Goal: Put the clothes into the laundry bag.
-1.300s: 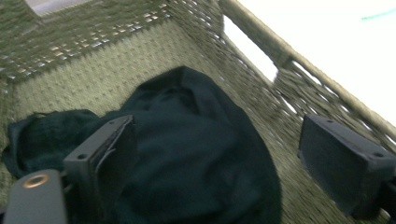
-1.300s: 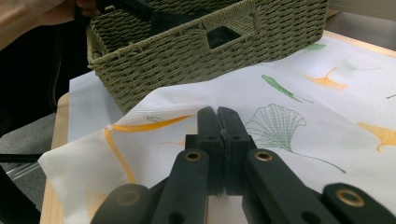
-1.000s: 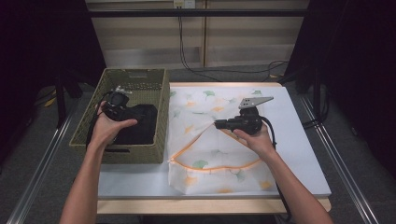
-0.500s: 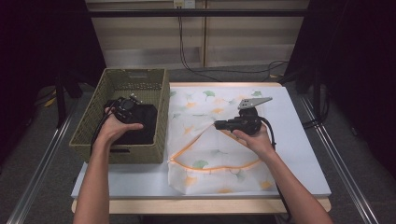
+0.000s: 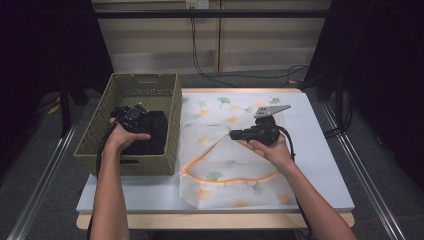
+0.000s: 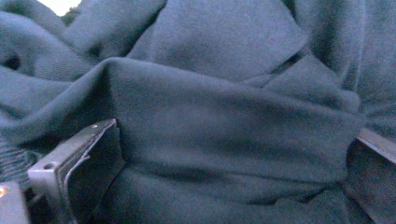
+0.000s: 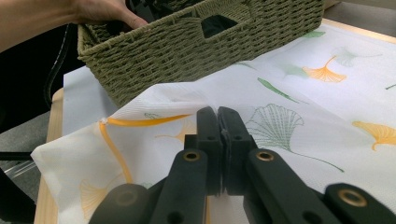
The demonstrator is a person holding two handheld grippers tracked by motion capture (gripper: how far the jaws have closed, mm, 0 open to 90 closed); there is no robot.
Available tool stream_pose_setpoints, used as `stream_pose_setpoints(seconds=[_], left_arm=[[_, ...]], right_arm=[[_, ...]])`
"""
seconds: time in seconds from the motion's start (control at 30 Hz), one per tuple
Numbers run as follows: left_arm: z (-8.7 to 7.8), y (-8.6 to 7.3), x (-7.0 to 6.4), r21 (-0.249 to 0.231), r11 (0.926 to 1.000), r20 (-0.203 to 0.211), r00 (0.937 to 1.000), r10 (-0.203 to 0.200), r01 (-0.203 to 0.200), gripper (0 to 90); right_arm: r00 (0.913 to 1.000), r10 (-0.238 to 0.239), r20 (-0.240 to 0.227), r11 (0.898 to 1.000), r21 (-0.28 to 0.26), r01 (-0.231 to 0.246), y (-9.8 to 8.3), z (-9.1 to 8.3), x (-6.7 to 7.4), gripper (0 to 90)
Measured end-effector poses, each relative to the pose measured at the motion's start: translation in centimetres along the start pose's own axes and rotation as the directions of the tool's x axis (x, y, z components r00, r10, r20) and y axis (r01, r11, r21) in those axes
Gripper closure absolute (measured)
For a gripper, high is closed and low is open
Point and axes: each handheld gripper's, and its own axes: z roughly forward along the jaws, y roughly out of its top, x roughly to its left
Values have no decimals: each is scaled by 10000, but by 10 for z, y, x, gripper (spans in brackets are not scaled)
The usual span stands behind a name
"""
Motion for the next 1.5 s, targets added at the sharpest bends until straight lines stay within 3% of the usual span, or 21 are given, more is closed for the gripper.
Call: stream_pose_setpoints(seconds=[0.13, 0.2, 0.33, 0.4, 0.43, 0.47, 0.63, 0.73, 0.83, 0.97, 1.03, 1.17, 1.33, 1.5], left_arm=[[2, -1, 0, 87, 9997, 415, 9989, -226, 222, 0], [6, -2, 0, -291, 9983, 499, 9976, -489, 504, 0], [6, -3, 2, -184, 9985, 661, 9965, -502, 515, 0], [6, 1, 1, 131, 9983, 661, 9962, -571, 564, 0], [6, 2, 0, 466, 9973, 903, 9940, -613, 573, 1], [5, 3, 0, 594, 9975, 934, 9946, -445, 391, 18], [-1, 8, -6, 1086, 9941, 815, 9966, -140, 51, 177], [-4, 9, -5, 1093, 9940, 933, 9956, -13, -90, 270], [-6, 8, -6, 932, 9952, 677, 9970, -372, 308, 390], [-8, 10, -7, 1011, 9946, 775, 9965, -301, 222, 505], [-9, 9, -7, 958, 9943, 777, 9954, -554, 479, 568], [-11, 10, -7, 1020, 9943, 756, 9963, -400, 322, 616], [-18, 9, -5, 494, 9984, 737, 9968, -302, 266, 641], [-28, 7, -4, -272, 9960, 923, 9923, -822, 851, 651]], right_arm=[[10000, -12, 47, 10000, -40, 13, 0, -2, 0, 884], [10000, 23, 48, 10000, -61, -23, 1, -3, 0, 884], [10000, -9, 55, 10000, -41, 9, 1, -2, 0, 884], [10000, -21, 46, 10000, -32, 21, 1, -1, 0, 884], [10000, -18, 32, 10000, -16, 18, 1, -1, 0, 884], [10000, -55, 14, 10000, -2, 55, 1, -1, 1, 884], [10000, -37, 43, 9999, -95, 38, 3, -3, -1, 884], [10000, -27, 62, 9999, -108, 28, 3, -3, 0, 885], [10000, -45, 75, 9999, -143, 47, 3, -3, -1, 883], [9999, -79, 91, 9998, -197, 81, 3, -3, -1, 885], [9999, -44, 104, 9998, -182, 46, 3, -3, -1, 887], [10000, -43, 77, 9999, -130, 44, 3, -2, -1, 890], [10000, -16, 74, 9998, -179, 17, 4, -1, -2, 891], [10000, 12, 75, 9998, -181, -11, 4, -2, -2, 891]])
